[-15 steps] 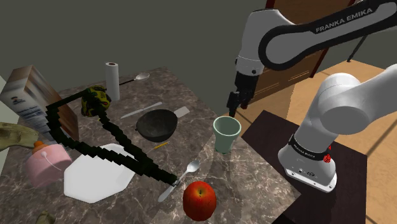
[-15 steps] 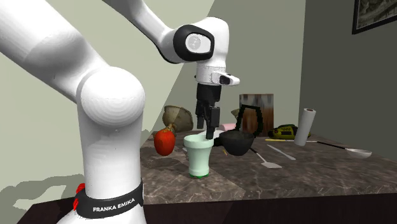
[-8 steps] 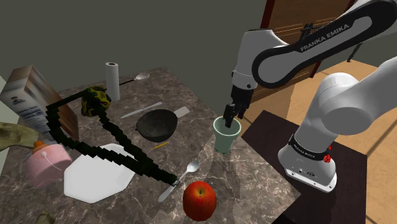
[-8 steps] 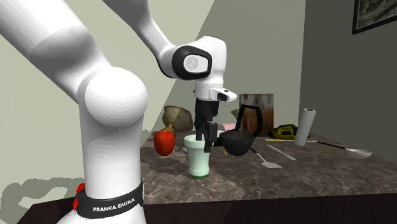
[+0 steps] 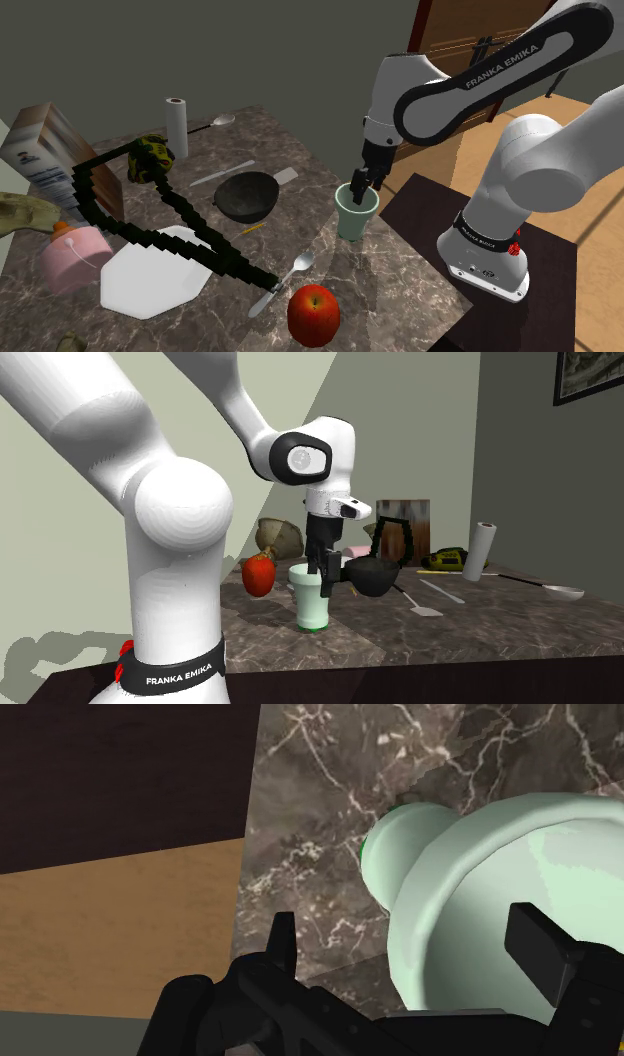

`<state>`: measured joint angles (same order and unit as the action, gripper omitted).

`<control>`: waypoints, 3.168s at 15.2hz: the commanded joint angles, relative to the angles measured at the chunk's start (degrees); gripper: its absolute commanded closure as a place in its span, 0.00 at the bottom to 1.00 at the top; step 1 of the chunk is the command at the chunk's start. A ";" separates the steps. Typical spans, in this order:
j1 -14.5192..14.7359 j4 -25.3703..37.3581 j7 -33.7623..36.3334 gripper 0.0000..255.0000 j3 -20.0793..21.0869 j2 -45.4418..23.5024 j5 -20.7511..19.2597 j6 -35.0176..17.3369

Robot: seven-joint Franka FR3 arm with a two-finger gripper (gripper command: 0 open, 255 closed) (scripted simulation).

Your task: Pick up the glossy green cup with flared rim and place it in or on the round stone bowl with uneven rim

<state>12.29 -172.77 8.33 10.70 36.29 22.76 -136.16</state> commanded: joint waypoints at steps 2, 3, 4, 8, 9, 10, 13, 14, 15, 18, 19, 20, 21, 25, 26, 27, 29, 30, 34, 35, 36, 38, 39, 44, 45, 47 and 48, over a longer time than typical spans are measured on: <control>0.00 0.00 0.00 1.00 0.00 0.00 0.00 0.00; 0.00 0.00 0.00 1.00 0.00 0.00 0.00 0.00; 0.00 0.00 0.00 1.00 0.00 0.00 0.00 0.00; -0.01 0.00 0.00 1.00 -0.01 0.01 -0.01 0.01; -0.02 0.00 -0.02 1.00 -0.01 0.01 -0.01 0.01; -0.01 0.00 -0.01 1.00 -0.01 0.01 -0.01 0.01; -0.34 0.65 0.55 1.00 -0.10 1.89 -0.69 2.51; -0.51 1.01 0.80 1.00 -0.16 2.78 -1.01 3.74; -0.66 1.39 1.05 1.00 -0.23 3.63 -1.33 4.96; -1.09 2.63 1.73 1.00 -0.48 5.94 -2.21 8.48; -1.22 3.08 1.94 1.00 -0.58 6.64 -2.49 9.61; -1.34 3.55 2.14 1.00 -0.68 7.30 -2.75 10.72; -1.46 4.03 2.33 1.00 -0.78 7.93 -3.01 11.82; -1.88 6.10 3.06 1.00 -1.20 10.10 -3.96 16.01; -1.98 6.65 3.23 1.00 -1.31 10.56 -4.18 17.01; -2.07 7.22 3.39 1.00 -1.42 10.99 -4.40 18.00; -2.25 8.39 3.71 1.00 -1.65 11.77 -4.81 19.92; -2.33 8.99 3.86 1.00 -1.76 12.12 -5.01 20.86; -2.62 11.51 4.45 1.00 -2.21 13.25 -5.73 24.47; -2.69 12.16 4.59 1.00 -2.32 13.48 -5.90 25.34; -2.76 12.83 4.73 1.00 -2.43 13.68 -6.07 26.20; -2.88 14.19 4.99 1.00 -2.64 14.02 -6.38 27.88; -2.93 14.89 5.13 1.00 -2.75 14.16 -6.53 28.70; -3.14 18.06 5.70 1.00 -3.21 14.54 -7.14 32.22; -3.17 19.83 5.95 1.00 -2.72 11.77 -6.93 31.14; -3.31 23.54 6.52 1.00 -1.76 6.43 -6.67 29.33; -3.41 25.47 6.84 1.00 -1.30 3.85 -6.61 28.59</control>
<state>9.14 -149.76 15.03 9.17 43.10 16.27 -107.00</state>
